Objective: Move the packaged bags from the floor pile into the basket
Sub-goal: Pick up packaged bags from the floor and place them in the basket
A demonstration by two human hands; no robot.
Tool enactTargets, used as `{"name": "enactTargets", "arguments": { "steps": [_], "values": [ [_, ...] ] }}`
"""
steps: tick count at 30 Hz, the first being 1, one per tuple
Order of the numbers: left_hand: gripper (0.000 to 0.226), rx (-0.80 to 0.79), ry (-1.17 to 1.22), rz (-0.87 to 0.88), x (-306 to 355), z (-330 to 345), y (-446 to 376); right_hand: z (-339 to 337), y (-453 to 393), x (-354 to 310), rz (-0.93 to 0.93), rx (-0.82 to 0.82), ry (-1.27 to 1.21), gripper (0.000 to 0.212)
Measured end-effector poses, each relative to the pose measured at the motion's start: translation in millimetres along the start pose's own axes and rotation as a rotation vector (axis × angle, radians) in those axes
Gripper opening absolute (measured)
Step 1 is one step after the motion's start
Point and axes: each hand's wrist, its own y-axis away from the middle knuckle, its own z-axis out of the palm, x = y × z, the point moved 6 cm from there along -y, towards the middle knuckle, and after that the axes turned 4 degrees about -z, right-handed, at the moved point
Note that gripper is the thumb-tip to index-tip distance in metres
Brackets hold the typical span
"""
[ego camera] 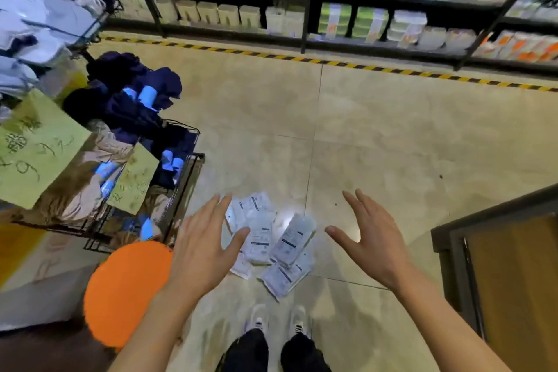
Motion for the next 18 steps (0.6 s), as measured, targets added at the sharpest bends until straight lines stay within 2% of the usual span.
{"name": "enactTargets", "arguments": {
  "steps": [3, 7, 12, 18],
  "values": [
    [0.084, 0.007, -0.034, 0.040, -18, 29, -58, 32, -49, 12, -0.026, 0.004, 0.031, 0.099],
    [0.077, 0.044, -0.065, 0.126, -52, 105, -120, 104, -107, 47, -0.060, 0.072, 0.075, 0.092],
    [0.079, 0.060, -0.065, 0.125, -123, 241, -164, 237, -162, 116, -0.099, 0.106, 0.112, 0.086],
    [0.087, 0.036, -0.043, 0.074, -213, 410, -200, 405, -209, 200, -0.071, 0.088, 0.114, 0.091]
  ]
}}
